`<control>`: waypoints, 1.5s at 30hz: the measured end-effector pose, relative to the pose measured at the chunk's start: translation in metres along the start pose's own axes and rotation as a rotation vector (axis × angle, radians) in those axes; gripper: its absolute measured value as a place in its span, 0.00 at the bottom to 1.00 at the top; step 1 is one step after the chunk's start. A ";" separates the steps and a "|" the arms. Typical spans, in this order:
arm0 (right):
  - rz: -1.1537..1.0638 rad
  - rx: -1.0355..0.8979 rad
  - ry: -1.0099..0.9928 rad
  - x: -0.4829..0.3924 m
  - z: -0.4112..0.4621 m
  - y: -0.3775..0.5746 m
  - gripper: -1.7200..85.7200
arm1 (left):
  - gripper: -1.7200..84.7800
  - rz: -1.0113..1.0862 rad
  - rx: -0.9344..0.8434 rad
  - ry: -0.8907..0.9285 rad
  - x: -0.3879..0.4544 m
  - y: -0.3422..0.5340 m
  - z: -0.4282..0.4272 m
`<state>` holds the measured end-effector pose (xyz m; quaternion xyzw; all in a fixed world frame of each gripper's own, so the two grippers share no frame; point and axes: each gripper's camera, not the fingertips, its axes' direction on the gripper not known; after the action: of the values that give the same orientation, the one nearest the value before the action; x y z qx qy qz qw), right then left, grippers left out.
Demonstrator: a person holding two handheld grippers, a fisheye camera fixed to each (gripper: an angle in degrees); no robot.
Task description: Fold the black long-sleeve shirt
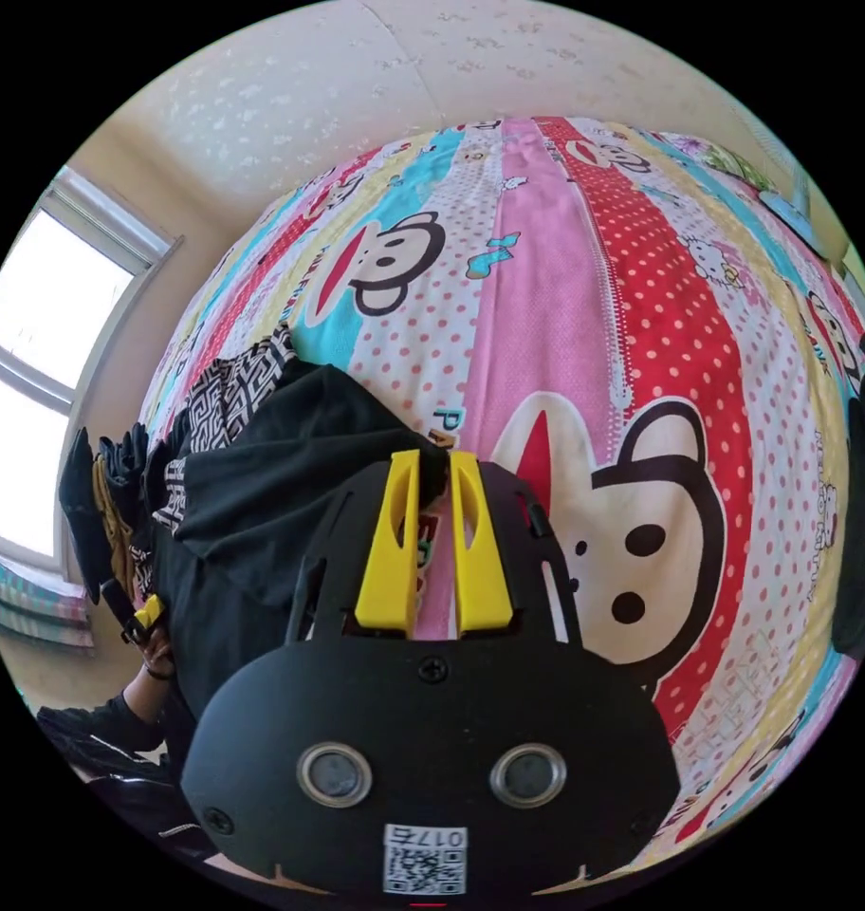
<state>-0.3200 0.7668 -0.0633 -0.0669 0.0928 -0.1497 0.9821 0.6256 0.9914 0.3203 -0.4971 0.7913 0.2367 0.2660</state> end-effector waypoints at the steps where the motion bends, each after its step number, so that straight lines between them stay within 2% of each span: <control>1: 0.009 0.015 -0.003 0.001 -0.004 0.000 0.10 | 0.10 0.000 0.001 -0.003 0.000 0.000 0.001; 4: 0.033 0.136 -0.055 0.003 -0.036 0.010 0.12 | 0.10 -0.001 0.000 -0.005 -0.001 -0.002 0.004; 5: 0.009 0.166 -0.139 -0.001 -0.046 0.018 0.12 | 0.10 -0.001 0.000 -0.003 -0.001 -0.002 0.005; 6: -0.012 0.162 -0.224 -0.006 -0.050 0.030 0.12 | 0.10 -0.001 0.003 -0.002 -0.002 -0.002 0.006; 9: -0.032 0.102 -0.295 -0.019 -0.033 0.063 0.08 | 0.09 -0.004 0.008 -0.002 -0.003 -0.004 0.008; 10: -0.031 0.077 -0.276 -0.020 -0.027 0.069 0.07 | 0.09 -0.006 0.008 -0.005 -0.004 -0.004 0.009; 12: -0.040 -0.063 -0.071 -0.018 0.006 0.079 0.04 | 0.08 -0.012 0.011 -0.014 -0.004 -0.005 0.010; 16: 0.111 -0.061 -0.118 -0.001 0.000 0.077 0.03 | 0.07 -0.024 0.023 -0.030 -0.005 -0.007 0.012; 18: 0.108 -0.042 0.050 -0.017 -0.013 0.076 0.03 | 0.07 -0.027 0.026 -0.031 -0.006 -0.008 0.012; 20: 0.021 0.034 0.115 -0.040 -0.026 0.079 0.04 | 0.07 -0.026 0.023 -0.034 -0.006 -0.009 0.014; 23: -0.085 0.104 0.100 -0.067 -0.031 0.083 0.06 | 0.07 -0.029 0.023 -0.032 -0.008 -0.011 0.015; 27: -0.035 0.044 0.068 -0.060 -0.005 0.082 0.09 | 0.07 -0.032 0.027 -0.032 -0.010 -0.013 0.016; 33: -0.051 0.066 -0.003 -0.055 0.014 0.091 0.05 | 0.07 -0.037 0.027 -0.029 -0.013 -0.017 0.016; 37: -0.027 0.053 0.029 -0.059 0.006 0.098 0.04 | 0.07 -0.038 0.027 -0.026 -0.015 -0.019 0.015; 40: -0.057 -0.039 0.110 -0.053 0.031 0.100 0.04 | 0.07 -0.038 0.027 -0.022 -0.017 -0.020 0.014; 43: -0.027 0.016 0.047 -0.046 0.022 0.103 0.04 | 0.07 -0.039 0.029 -0.023 -0.018 -0.020 0.012; 45: -0.006 0.205 -0.032 -0.058 -0.008 0.118 0.04 | 0.07 -0.038 0.029 -0.024 -0.018 -0.021 0.010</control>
<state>-0.3427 0.8957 -0.0805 0.0314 0.0610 -0.1604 0.9847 0.6530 1.0020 0.3221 -0.5052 0.7817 0.2260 0.2874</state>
